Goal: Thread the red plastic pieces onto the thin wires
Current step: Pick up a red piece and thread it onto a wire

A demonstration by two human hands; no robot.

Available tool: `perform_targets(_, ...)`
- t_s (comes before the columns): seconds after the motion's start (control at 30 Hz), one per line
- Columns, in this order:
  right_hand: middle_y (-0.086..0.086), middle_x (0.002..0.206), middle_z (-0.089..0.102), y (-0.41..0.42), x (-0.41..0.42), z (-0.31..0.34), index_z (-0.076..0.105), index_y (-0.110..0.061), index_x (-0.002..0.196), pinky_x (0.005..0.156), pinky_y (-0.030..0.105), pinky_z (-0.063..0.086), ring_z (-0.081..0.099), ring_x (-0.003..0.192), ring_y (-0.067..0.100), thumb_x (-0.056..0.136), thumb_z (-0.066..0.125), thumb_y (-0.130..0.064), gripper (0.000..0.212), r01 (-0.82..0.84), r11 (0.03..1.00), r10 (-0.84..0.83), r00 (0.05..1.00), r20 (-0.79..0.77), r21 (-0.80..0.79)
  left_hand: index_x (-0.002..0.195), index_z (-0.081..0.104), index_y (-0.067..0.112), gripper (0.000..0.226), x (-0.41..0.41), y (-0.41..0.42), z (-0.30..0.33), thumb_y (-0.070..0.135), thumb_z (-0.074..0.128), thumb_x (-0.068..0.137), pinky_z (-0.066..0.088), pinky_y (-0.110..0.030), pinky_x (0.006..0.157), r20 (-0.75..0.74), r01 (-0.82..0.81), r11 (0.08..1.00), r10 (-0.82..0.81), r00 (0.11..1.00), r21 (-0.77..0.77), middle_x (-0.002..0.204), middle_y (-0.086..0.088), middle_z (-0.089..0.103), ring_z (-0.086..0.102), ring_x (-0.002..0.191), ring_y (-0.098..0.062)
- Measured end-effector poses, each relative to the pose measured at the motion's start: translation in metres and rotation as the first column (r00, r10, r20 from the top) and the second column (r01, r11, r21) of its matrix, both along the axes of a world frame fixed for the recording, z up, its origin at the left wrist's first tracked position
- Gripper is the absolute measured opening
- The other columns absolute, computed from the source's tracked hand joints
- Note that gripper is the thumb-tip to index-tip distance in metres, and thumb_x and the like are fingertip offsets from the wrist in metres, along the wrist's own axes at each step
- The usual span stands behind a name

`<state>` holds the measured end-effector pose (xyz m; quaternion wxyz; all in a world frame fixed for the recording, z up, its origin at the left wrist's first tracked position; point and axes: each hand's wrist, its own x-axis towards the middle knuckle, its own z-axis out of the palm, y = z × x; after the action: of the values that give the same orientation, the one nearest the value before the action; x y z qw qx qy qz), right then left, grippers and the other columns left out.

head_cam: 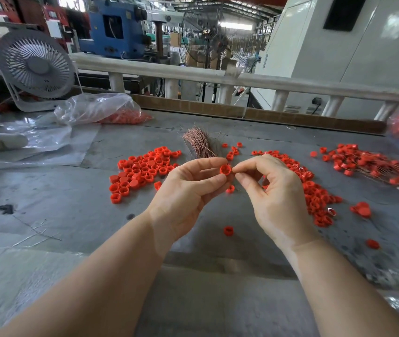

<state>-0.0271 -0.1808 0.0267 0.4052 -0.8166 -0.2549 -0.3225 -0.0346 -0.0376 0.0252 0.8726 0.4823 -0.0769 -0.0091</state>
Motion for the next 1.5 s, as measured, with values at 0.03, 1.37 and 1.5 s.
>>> perform_targets(0.03, -0.005, 0.076, 0.06, 0.0, 0.0002, -0.0001, 0.068, -0.011, 0.081, 0.069, 0.008, 0.034, 0.05, 0.073, 0.0, 0.08, 0.066, -0.001, 0.01, 0.004, 1.0, -0.004, 1.0, 0.004, 0.007, 0.083, 0.067, 0.005, 0.025, -0.0002, 0.0, 0.0001, -0.015, 0.053, 0.077, 0.057, -0.02, 0.068, -0.001, -0.001, 1.0, 0.001, 1.0, 0.0, 0.075, -0.009, 0.071, 0.07, 0.071, -0.014)
perform_targets(1.37, -0.007, 0.074, 0.058, -0.0006, -0.0005, 0.0012, 0.069, -0.011, 0.08, 0.066, 0.007, 0.034, 0.048, 0.069, 0.0, 0.08, 0.067, 0.0, 0.011, -0.006, 1.0, 0.006, 1.0, 0.017, -0.008, 0.085, 0.07, 0.005, 0.023, -0.0012, 0.0003, 0.0016, -0.008, 0.058, 0.069, 0.056, -0.019, 0.067, -0.055, 0.01, 0.999, -0.012, 0.998, -0.034, 0.078, -0.009, 0.072, 0.07, 0.073, -0.015)
perform_targets(1.5, -0.006, 0.074, 0.059, 0.0001, -0.0004, 0.0011, 0.069, -0.012, 0.079, 0.066, 0.008, 0.034, 0.048, 0.067, -0.001, 0.08, 0.067, 0.0, 0.012, -0.002, 1.0, 0.002, 1.0, -0.002, 0.0, 0.084, 0.069, 0.004, 0.023, -0.0015, -0.0003, 0.0018, -0.011, 0.055, 0.075, 0.056, -0.019, 0.067, -0.063, -0.002, 0.999, 0.0, 0.998, -0.032, 0.077, -0.009, 0.072, 0.07, 0.073, -0.015)
